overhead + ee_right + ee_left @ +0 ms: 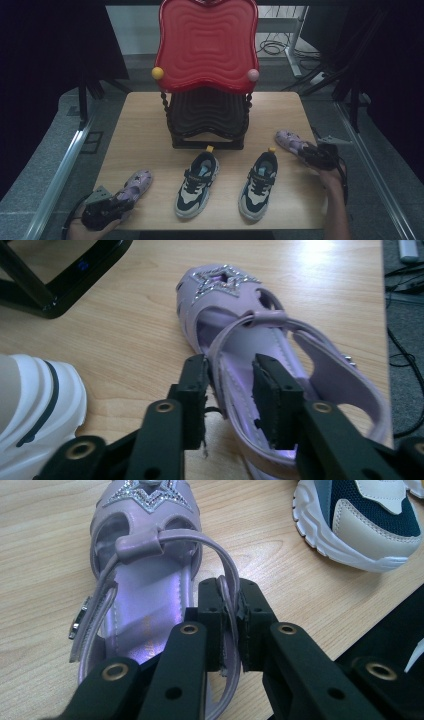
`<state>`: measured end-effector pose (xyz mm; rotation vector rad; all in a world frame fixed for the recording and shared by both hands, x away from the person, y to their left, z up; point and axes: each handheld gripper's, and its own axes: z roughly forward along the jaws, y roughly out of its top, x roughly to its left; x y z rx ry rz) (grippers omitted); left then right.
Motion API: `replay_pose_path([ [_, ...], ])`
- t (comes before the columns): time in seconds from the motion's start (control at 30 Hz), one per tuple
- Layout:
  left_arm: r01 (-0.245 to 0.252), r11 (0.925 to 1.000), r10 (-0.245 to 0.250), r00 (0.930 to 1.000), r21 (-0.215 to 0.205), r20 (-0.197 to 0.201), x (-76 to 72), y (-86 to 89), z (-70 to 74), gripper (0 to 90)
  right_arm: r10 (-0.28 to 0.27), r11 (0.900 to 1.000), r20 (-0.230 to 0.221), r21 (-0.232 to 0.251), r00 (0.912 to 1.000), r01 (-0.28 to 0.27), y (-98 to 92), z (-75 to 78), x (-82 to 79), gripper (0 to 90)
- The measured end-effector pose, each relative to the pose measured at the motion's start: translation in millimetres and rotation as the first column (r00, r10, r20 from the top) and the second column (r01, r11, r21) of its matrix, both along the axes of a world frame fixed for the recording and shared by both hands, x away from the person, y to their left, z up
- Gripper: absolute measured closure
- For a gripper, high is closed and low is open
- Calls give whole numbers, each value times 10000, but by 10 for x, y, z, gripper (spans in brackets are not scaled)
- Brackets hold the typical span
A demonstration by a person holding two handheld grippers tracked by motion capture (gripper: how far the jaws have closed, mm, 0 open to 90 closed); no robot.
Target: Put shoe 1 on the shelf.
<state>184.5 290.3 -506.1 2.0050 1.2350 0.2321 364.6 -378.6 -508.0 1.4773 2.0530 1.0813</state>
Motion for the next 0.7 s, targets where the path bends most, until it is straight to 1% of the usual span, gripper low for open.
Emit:
replay_pose_path([
  [0.03, -3, 10000, 3, 10000, -23, 11, 1, 1, -2, 829, 101, 9999, -24, 93, 9999, -101, 2, -7, 9, 761],
  [0.13, -6, 10000, 6, 10000, -46, 7, 2, 3, -4, 830, 349, 9990, -46, 278, 9994, -348, -5, -9, 18, 823],
  [0.17, 7, 10000, -7, 10000, -54, -2, 2, 4, -4, 830, 415, 9986, -56, 338, 9991, -413, -8, -8, 20, 832],
  [0.27, 6, 10000, -6, 10000, -62, -13, 3, 9, -3, 832, 501, 9981, -67, 372, 9987, -499, -6, -16, 28, 844],
  [0.43, -62, 9999, 63, 10000, -149, 38, 0, 33, 6, 838, 476, 9982, -22, 379, 9989, -475, -7, -12, 27, 847],
  [0.5, -114, 9996, 116, 9999, -241, 85, 0, 49, 12, 843, 449, 9981, 12, 428, 9990, -450, -9, -13, 28, 847],
  [0.57, -152, 9990, 157, 9998, -423, 120, 4, 66, 12, 846, 468, 9975, 16, 533, 9989, -468, -17, -14, 30, 847],
  [0.7, -223, 9976, 238, 9995, -653, 222, 23, 81, 24, 849, 358, 9979, 111, 539, 9993, -363, -27, -6, 28, 848],
])
